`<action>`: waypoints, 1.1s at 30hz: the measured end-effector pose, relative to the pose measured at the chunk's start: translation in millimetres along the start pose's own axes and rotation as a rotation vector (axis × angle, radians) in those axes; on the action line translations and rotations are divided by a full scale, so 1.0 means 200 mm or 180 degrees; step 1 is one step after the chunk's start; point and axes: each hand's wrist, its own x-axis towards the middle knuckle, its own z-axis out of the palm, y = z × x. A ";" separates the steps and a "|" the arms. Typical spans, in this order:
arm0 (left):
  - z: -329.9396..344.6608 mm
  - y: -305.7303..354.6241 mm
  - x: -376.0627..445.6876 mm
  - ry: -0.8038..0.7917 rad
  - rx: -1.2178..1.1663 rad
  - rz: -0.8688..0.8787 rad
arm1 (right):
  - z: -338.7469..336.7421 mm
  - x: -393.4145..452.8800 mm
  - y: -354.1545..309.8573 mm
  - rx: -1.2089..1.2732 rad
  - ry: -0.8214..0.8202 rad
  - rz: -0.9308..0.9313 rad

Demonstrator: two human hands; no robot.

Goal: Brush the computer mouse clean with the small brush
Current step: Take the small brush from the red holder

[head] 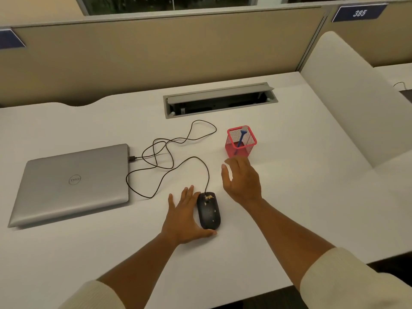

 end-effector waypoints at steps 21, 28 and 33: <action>0.04 0.00 0.00 0.0269 -0.0114 0.0204 | -0.04 0.71 0.29 -0.0730 -0.0790 0.1339; 0.04 0.00 0.01 0.0249 -0.0054 0.0199 | -0.03 0.73 0.30 -0.0851 -0.1030 0.1319; 0.04 0.00 0.01 0.0241 -0.0053 0.0174 | -0.03 0.72 0.28 -0.0945 -0.1168 0.1292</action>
